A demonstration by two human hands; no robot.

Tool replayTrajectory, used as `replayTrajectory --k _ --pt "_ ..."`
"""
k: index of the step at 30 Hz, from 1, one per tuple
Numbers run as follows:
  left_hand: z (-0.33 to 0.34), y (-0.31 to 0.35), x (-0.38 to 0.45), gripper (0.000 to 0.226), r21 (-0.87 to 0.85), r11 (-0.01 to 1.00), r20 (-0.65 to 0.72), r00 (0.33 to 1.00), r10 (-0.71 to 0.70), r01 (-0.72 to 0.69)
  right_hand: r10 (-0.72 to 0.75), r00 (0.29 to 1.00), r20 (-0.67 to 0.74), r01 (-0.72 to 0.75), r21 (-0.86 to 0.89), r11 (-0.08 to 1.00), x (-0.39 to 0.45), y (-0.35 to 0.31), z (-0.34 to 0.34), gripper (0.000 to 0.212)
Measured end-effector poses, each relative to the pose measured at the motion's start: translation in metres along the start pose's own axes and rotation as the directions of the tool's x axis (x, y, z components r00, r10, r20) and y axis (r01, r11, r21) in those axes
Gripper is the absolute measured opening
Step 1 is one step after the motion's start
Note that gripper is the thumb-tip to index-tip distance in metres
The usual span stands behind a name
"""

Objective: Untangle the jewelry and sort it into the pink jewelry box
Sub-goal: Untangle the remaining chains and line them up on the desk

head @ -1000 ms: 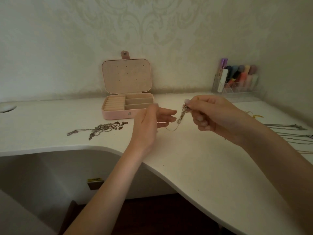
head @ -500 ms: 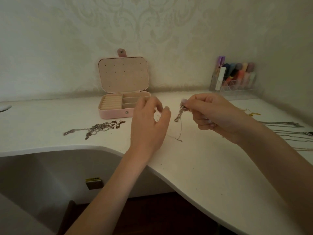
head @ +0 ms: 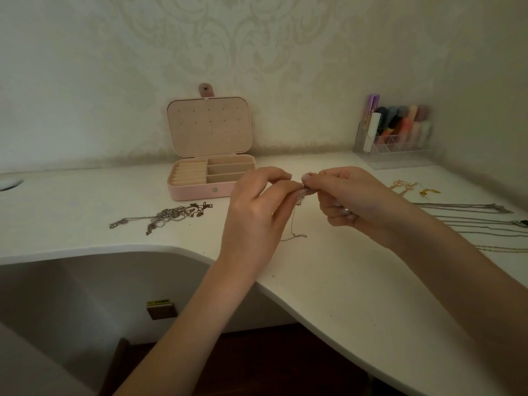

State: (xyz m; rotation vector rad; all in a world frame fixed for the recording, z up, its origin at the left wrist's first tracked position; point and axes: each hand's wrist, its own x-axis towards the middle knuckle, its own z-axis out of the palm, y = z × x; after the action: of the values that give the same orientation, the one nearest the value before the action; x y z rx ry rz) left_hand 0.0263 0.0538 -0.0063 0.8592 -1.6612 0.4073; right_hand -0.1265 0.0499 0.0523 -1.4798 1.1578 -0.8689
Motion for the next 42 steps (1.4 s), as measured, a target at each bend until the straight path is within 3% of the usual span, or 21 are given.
replayTrajectory --k 6,11,14,16,19,22,24,29,32,35,39,40,42 --pt "-0.003 0.005 0.003 0.017 -0.021 0.998 0.049 0.997 -0.057 0.058 0.066 0.997 -0.028 -0.066 0.024 0.998 0.001 0.003 0.002 0.021" --pt "-0.006 0.008 0.005 0.013 -0.134 0.948 -0.010 0.956 -0.293 0.289 0.084 0.983 -0.166 -0.067 0.106 0.992 0.006 0.005 -0.005 0.022" --pt "-0.007 0.003 0.007 0.009 -0.264 0.868 -0.106 0.882 -0.459 0.420 0.000 0.956 -0.294 -0.031 -0.101 0.994 0.007 0.007 -0.010 0.025" --pt "-0.007 -0.003 0.008 0.011 -0.331 0.803 -0.173 0.805 -0.568 0.496 -0.119 0.908 -0.402 -0.013 -0.311 0.950 0.009 0.007 -0.014 0.023" --pt "-0.006 -0.014 0.008 0.020 -0.436 0.639 -0.190 0.629 -0.754 0.634 -0.282 0.841 -0.462 0.045 -0.461 0.886 0.012 0.009 -0.024 0.019" --pt "-0.006 -0.022 0.010 0.027 -0.545 0.378 -0.121 0.376 -0.919 0.748 -0.323 0.790 -0.520 0.063 -0.455 0.888 0.014 0.011 -0.036 0.017" --pt "-0.006 -0.023 0.012 0.027 -0.544 0.322 -0.107 0.317 -0.942 0.775 -0.326 0.762 -0.559 0.094 -0.403 0.910 0.016 0.010 -0.043 0.015" --pt "-0.004 -0.023 0.009 0.011 -0.437 0.391 -0.111 0.383 -0.917 0.810 -0.244 0.738 -0.629 0.203 -0.137 0.969 0.014 0.004 -0.056 0.011" --pt "-0.002 -0.024 0.006 0.004 -0.290 0.441 -0.029 0.453 -0.891 0.849 -0.193 0.798 -0.571 0.234 -0.002 0.972 0.012 0.000 -0.055 0.011" --pt "-0.001 -0.019 0.006 0.021 -0.125 0.547 0.095 0.559 -0.824 0.828 -0.183 0.868 -0.461 0.241 0.070 0.968 0.009 -0.007 -0.051 0.012" --pt "0.000 0.001 0.013 0.034 -0.265 0.752 0.255 0.796 -0.549 0.603 -0.204 0.944 -0.258 0.248 0.154 0.956 0.002 -0.015 -0.042 0.014" --pt "0.003 0.010 0.015 0.036 -0.337 0.738 0.356 0.805 -0.475 0.585 -0.212 0.955 -0.208 0.247 0.165 0.955 0.000 -0.017 -0.040 0.015" --pt "0.012 0.028 0.020 0.042 -0.458 0.612 0.540 0.749 -0.383 0.644 -0.231 0.964 -0.132 0.252 0.169 0.953 -0.003 -0.019 -0.037 0.016"
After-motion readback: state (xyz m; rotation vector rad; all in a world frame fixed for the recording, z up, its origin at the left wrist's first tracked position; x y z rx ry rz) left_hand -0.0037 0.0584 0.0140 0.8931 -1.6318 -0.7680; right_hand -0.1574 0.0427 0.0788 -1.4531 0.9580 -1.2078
